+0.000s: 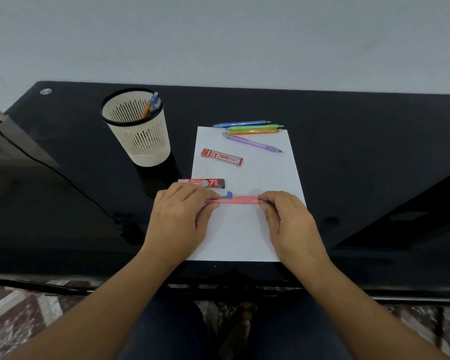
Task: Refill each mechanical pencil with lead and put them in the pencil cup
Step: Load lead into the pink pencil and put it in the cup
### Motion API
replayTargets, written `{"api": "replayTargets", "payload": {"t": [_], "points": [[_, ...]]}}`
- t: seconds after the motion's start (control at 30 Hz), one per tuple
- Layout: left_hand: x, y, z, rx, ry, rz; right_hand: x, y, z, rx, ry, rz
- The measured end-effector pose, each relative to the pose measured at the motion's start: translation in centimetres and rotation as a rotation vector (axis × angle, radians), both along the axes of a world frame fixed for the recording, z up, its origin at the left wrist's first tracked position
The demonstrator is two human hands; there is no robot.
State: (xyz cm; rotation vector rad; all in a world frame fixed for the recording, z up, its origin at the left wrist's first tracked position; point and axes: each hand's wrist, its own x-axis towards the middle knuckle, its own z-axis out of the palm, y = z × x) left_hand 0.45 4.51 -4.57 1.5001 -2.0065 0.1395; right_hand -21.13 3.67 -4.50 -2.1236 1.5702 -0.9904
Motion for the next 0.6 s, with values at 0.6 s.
{"api": "replayTargets", "payload": {"t": [0.6], "points": [[0.11,-0.13,-0.48,0.018,0.074,0.056,-0.34,0.12,0.04,-0.218,-0.121,-0.071]]}}
